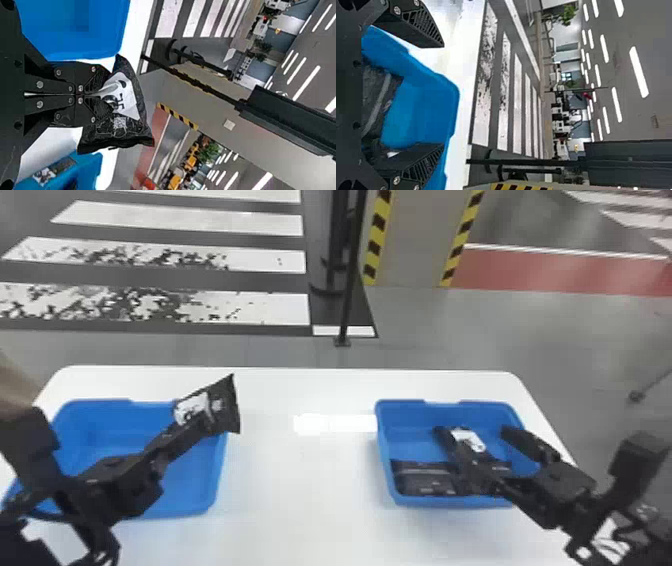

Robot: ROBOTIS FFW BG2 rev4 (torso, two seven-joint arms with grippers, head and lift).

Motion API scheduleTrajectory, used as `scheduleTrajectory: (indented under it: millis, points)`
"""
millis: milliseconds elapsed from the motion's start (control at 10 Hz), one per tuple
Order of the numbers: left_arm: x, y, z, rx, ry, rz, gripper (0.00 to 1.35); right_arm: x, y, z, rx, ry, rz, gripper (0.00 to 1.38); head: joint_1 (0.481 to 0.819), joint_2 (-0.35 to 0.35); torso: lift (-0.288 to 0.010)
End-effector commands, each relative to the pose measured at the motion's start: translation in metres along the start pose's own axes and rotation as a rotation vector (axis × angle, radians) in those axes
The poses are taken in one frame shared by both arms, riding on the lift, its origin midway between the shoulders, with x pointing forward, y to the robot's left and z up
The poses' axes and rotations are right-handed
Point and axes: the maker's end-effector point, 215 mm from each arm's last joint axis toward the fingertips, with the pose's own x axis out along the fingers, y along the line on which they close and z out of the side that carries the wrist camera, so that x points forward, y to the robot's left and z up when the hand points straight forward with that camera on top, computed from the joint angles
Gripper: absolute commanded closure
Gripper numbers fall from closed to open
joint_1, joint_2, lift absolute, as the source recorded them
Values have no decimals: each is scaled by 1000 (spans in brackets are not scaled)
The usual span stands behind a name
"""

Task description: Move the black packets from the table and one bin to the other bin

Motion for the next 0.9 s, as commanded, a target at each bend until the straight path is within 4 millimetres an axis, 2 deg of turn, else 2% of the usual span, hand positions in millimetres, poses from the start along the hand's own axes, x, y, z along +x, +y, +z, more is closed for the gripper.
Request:
scheduleTrajectory:
  millis: [0, 100, 200, 300, 400, 600, 700, 800]
  points:
    - [6, -27, -5, -44, -5, -65, 1205, 27, 11, 41, 13, -87, 63, 137, 695, -137, -110]
    - [10, -42, -8, -58, 5, -95, 1205, 51, 40, 62, 55, -116, 171, 136, 695, -140, -110]
    - [13, -48, -11, -64, 16, -106, 1205, 71, 82, 76, 89, -117, 303, 137, 695, -134, -110]
    - [14, -47, -11, -62, 17, -101, 1205, 81, 126, 89, 121, -114, 423, 137, 695, -104, -110]
    - [13, -46, -10, -62, 16, -99, 1205, 82, 162, 101, 171, -123, 516, 137, 695, -54, -110]
    - [15, -55, -10, -70, 14, -119, 1205, 84, 207, 105, 243, -102, 641, 131, 695, 34, -110]
    - [17, -63, -9, -81, 12, -140, 1205, 91, 222, 98, 273, -79, 694, 130, 695, 49, -110]
    - [19, -74, -8, -93, 8, -168, 1205, 97, 228, 97, 306, -82, 721, 130, 695, 70, -110]
